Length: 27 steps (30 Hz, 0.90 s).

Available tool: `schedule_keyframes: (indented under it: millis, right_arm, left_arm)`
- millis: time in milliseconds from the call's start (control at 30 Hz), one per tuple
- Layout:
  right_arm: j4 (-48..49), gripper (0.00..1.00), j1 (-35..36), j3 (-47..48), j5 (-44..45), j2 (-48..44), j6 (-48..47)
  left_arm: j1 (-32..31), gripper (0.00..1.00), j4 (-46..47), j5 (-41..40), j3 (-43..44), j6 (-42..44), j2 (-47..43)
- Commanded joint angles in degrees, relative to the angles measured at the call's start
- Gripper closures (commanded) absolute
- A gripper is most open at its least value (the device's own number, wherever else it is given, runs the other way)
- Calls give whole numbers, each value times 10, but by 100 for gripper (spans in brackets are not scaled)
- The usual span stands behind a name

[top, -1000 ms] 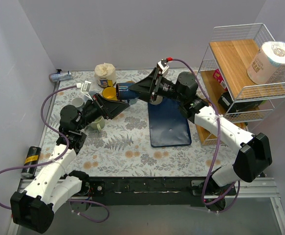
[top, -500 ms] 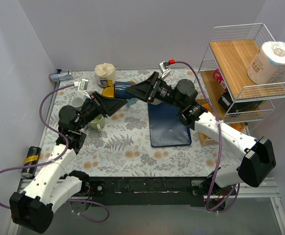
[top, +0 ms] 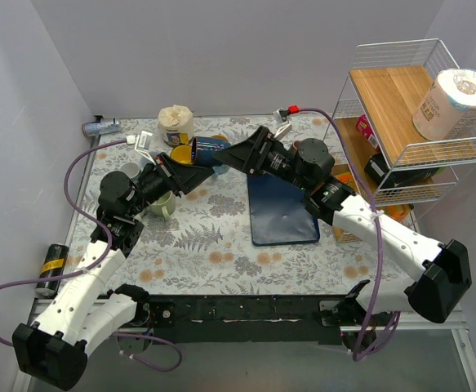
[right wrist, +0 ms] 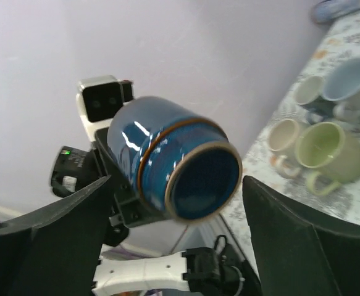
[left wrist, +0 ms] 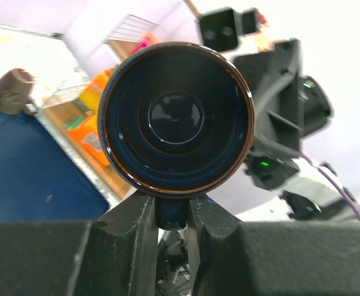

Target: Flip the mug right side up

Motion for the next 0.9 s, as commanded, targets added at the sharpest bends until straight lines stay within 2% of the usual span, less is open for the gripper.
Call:
schedule_keyframes:
  millis: [0,100,133,300,467,533,633,867]
  right_arm:
    - [-162,6,3,3,88,-49,-148]
    - [-289,3,1,28,180,-58,-194]
    - [-308,2,0,28,224,-66,-206]
    - [-386,1,-3,12,313,-93,-247]
    - [-403,1,-3,-12,330,-118,-287]
    - [-408,1,-3,-21,332,-122,-293]
    - [-413,1,-3,-28,327,-125,-297]
    - [-451,1,-3,-18,321,-118,-317]
  left_arm:
    - [9,100,-144,-107,35,72,-12]
    - [9,100,-215,-141,46,114,-8]
    - [8,100,-233,-152,49,133,-6]
    - [6,100,-339,-232,55,175,40]
    - [-40,100,-383,-334,52,191,89]
    - [-71,100,-398,-404,55,189,125]
    - [-95,100,-418,-463,65,176,185]
    - [-106,100,-451,-546,110,170,286]
